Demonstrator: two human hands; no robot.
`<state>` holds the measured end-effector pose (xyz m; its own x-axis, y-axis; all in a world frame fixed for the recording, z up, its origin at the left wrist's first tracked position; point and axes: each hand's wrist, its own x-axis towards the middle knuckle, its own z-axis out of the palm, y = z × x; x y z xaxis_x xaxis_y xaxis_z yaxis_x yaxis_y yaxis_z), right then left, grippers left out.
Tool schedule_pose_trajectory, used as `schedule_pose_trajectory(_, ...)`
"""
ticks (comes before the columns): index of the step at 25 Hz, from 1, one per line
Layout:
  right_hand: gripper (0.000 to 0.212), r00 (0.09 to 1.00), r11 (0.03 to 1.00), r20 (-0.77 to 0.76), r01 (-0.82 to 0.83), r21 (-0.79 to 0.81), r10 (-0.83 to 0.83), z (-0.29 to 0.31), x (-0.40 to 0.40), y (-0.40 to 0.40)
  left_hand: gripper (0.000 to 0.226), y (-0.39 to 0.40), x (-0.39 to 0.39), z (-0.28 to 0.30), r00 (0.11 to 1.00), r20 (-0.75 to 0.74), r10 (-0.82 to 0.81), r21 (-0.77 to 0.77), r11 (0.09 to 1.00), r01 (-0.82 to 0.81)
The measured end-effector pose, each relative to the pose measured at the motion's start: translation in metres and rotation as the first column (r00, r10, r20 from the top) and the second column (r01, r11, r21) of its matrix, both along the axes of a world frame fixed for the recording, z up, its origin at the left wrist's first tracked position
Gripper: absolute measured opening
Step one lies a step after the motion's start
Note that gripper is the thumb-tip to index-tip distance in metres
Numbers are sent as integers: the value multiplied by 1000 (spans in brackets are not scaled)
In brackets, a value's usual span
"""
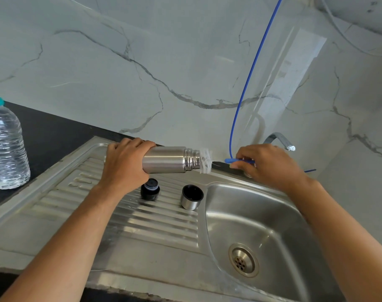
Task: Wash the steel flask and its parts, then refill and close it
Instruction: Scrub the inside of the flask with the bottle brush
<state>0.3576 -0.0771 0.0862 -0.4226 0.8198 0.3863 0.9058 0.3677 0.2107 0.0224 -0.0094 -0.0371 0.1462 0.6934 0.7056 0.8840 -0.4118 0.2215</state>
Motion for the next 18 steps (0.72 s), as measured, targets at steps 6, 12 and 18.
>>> schedule_pose_trajectory(6,55,994,926,110,-64,372,24,-15,-11,-1,78,-4,7,-1,998,60,-18,-16,1000,19)
schedule_pose_trajectory(12,61,988,986,127,-104,127,87,-26,-19,7,77,-4,8,0,998,-5,-58,10,998,58)
schedule_pose_trajectory(18,55,998,997,2,62,-40,-62,-22,-5,-1,77,-6,14,-2,1000,-24,-6,21,1000,6)
